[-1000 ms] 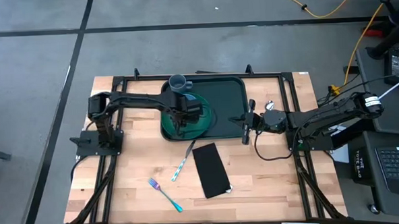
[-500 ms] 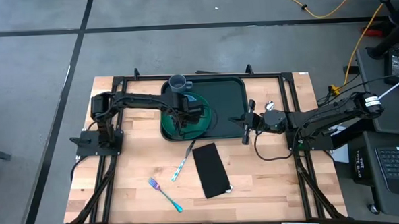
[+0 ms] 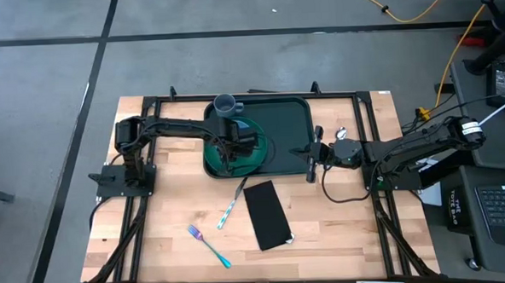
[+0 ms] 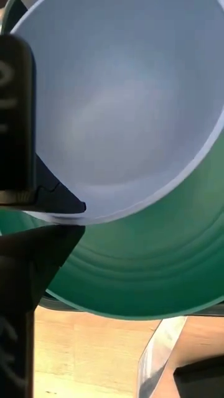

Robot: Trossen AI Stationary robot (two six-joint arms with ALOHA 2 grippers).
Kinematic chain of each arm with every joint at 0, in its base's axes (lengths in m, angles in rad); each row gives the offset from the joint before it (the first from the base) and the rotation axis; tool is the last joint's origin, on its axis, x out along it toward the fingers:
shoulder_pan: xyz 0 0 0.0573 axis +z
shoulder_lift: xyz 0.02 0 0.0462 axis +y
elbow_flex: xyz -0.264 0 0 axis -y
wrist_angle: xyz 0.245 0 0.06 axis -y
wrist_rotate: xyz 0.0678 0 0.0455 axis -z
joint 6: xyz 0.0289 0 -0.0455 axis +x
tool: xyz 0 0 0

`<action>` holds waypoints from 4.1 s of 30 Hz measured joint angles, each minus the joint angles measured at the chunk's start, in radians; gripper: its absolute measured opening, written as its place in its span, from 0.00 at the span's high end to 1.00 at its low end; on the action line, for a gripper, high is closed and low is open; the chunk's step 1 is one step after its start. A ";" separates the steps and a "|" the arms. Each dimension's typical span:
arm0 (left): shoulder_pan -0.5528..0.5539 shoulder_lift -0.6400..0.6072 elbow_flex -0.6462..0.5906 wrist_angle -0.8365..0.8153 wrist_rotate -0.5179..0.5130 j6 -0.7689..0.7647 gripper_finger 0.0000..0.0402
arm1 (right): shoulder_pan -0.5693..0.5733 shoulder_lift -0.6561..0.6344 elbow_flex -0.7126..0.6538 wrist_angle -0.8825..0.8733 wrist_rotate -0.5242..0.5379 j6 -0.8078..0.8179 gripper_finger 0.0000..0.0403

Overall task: Set up tray
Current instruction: Put the bowl on top of the plate on the tray, then put the napkin on the tray

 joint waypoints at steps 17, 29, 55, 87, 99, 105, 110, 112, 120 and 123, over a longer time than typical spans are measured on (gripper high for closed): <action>-0.011 -0.036 -0.001 -0.008 -0.036 -0.023 0.78 | 0.000 0.000 0.000 -0.004 0.000 0.000 0.98; -0.019 -0.209 -0.001 -0.069 -0.125 -0.051 0.75 | 0.000 0.000 0.000 -0.008 0.000 -0.001 0.98; -0.039 -0.872 -0.833 0.807 -0.031 -0.112 0.75 | 0.000 0.000 0.000 -0.054 0.001 0.052 0.98; -0.156 -1.195 -1.191 1.370 0.013 0.013 0.90 | 0.000 0.000 0.000 -0.055 0.002 -0.054 0.98; -0.158 -1.194 -1.191 1.403 0.046 -0.007 1.00 | 0.038 0.000 0.000 -0.065 0.001 -0.051 0.83; -0.182 -1.194 -1.191 1.403 0.019 -0.018 1.00 | 0.124 0.000 0.050 -0.167 0.003 0.004 0.79; -0.195 -1.194 -1.190 1.398 0.020 -0.108 0.99 | 0.219 0.064 0.178 -0.373 0.051 0.085 0.79; -0.195 -1.194 -1.190 1.399 0.020 -0.124 0.99 | 0.257 0.120 0.231 -0.434 0.055 0.106 0.79; -0.195 -1.194 -1.190 1.400 0.002 -0.126 0.98 | 0.402 0.371 0.481 -0.672 0.057 0.173 0.79; -0.195 -1.194 -1.189 1.400 0.002 -0.125 0.98 | 0.452 0.461 0.581 -0.745 0.072 0.230 0.79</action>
